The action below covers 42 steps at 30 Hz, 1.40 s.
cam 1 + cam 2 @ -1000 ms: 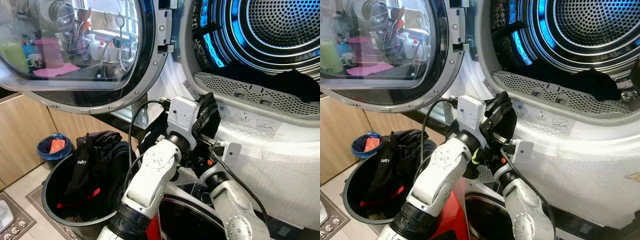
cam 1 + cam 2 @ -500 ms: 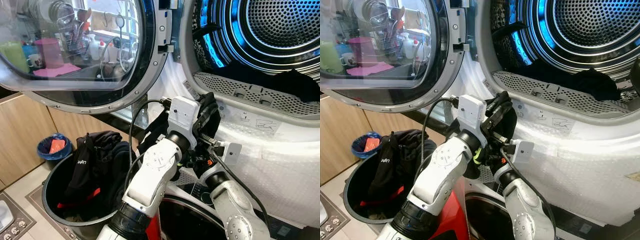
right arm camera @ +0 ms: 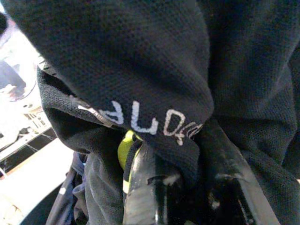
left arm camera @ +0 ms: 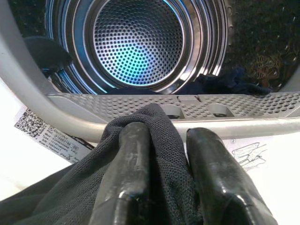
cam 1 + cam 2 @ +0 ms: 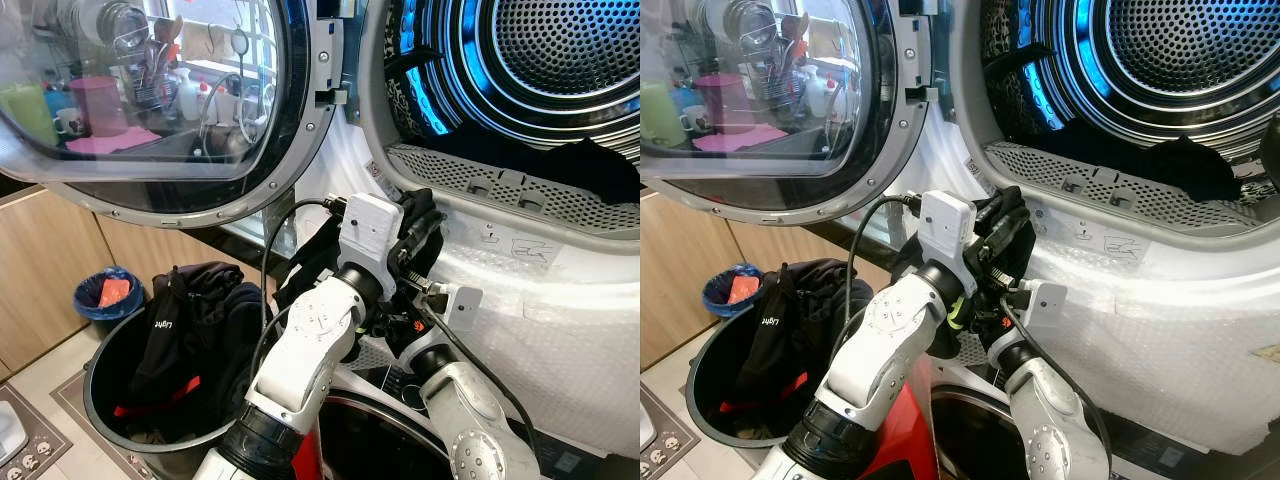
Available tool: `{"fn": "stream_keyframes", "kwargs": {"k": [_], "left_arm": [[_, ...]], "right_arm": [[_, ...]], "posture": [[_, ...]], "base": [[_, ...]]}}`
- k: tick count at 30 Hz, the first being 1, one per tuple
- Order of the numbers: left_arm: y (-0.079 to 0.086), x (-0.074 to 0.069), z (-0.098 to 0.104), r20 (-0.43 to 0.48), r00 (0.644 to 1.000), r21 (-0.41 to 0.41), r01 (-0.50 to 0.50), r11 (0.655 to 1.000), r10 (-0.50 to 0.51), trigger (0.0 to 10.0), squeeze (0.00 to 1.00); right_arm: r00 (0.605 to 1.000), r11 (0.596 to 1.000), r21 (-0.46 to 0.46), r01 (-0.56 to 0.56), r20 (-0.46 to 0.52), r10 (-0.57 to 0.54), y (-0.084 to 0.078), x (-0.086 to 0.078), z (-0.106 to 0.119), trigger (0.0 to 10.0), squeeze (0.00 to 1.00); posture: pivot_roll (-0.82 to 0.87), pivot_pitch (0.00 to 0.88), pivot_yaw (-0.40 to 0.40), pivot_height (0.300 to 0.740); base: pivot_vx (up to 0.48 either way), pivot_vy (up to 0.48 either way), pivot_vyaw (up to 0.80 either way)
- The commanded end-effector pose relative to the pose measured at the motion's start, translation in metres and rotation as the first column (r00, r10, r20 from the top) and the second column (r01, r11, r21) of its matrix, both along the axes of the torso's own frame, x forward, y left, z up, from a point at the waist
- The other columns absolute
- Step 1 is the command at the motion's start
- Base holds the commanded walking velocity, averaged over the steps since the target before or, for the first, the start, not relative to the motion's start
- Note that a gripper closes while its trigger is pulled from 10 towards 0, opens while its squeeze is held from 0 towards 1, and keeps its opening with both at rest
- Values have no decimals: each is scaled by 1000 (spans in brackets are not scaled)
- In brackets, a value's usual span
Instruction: Clothes washing
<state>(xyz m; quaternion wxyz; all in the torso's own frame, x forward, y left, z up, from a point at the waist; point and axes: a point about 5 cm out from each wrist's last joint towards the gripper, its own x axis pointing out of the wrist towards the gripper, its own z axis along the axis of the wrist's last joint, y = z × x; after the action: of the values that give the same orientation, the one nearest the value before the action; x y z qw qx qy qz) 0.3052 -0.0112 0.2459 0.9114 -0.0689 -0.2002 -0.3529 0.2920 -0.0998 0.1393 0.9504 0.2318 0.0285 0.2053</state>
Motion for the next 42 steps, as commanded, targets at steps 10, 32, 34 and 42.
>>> {"fn": "stream_keyframes", "kwargs": {"k": [10, 32, 34, 42], "left_arm": [[-31, -39, -3, 25, 927, 130, 367, 921, -374, 10000, 1000], [44, -58, -38, 9, 925, 353, 353, 866, -380, 10000, 0], [54, -62, -41, 6, 929, 381, 341, 859, -371, 10000, 0], [77, -69, -48, -18, 942, 440, 308, 843, -335, 10000, 0]], "right_arm": [[996, 997, 34, -76, 42, 75, 17, -4, 4, 8863, 0], [989, 996, -71, -45, 139, 55, -78, 2, 7, 10000, 0], [983, 994, -100, -51, 168, 68, -90, 1, 14, 10000, 0], [957, 979, -144, -147, 230, 177, -108, -5, 31, 10000, 0]], "posture": [[35, 0, -20, 740], [43, 0, -28, 740], [45, 0, -30, 740], [51, 0, -33, 740]], "base": [[0, 0, 0], [0, 0, 0], [0, 0, 0], [0, 0, 0]]}}
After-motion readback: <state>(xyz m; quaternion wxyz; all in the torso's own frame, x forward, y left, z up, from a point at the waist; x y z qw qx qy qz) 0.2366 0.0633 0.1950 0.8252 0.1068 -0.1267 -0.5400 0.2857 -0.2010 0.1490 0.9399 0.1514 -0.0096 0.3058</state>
